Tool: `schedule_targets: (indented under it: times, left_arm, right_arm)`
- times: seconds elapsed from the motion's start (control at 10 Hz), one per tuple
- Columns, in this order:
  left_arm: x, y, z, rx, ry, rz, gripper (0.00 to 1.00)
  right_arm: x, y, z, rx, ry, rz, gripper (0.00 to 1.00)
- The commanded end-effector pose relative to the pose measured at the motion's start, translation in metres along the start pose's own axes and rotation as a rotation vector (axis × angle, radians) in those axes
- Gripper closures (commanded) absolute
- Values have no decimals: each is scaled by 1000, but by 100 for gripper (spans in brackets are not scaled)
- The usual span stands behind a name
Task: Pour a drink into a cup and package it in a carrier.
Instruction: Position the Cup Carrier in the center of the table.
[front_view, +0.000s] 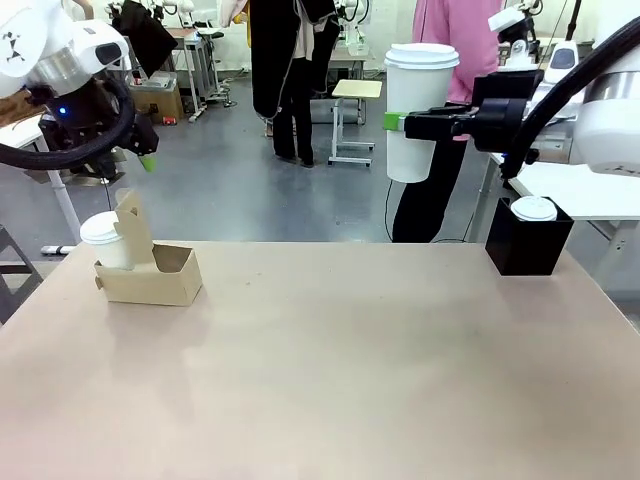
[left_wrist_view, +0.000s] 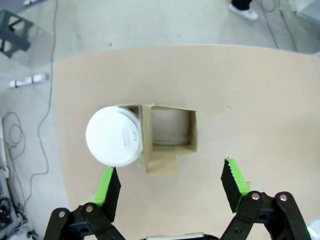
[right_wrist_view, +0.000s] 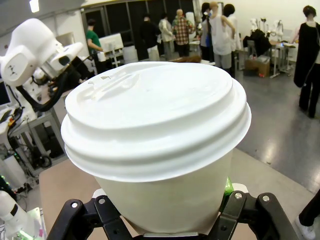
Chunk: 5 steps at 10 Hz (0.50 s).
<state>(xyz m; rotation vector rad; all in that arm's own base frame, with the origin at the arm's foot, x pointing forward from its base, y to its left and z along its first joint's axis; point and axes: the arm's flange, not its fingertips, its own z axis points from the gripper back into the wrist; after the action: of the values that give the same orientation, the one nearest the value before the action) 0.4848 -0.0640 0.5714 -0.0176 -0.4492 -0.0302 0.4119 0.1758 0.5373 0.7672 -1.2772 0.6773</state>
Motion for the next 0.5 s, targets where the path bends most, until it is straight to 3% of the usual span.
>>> schedule_targets:
  times: [0.0,0.4]
  left_arm:
    - [30,15,-18,-3,68,85,0]
    - [44,42,-55,-45,156,108,0]
  right_arm:
    - [4,1,-4,1,-17,-11,20]
    - [4,1,-4,1,-17,-11,20]
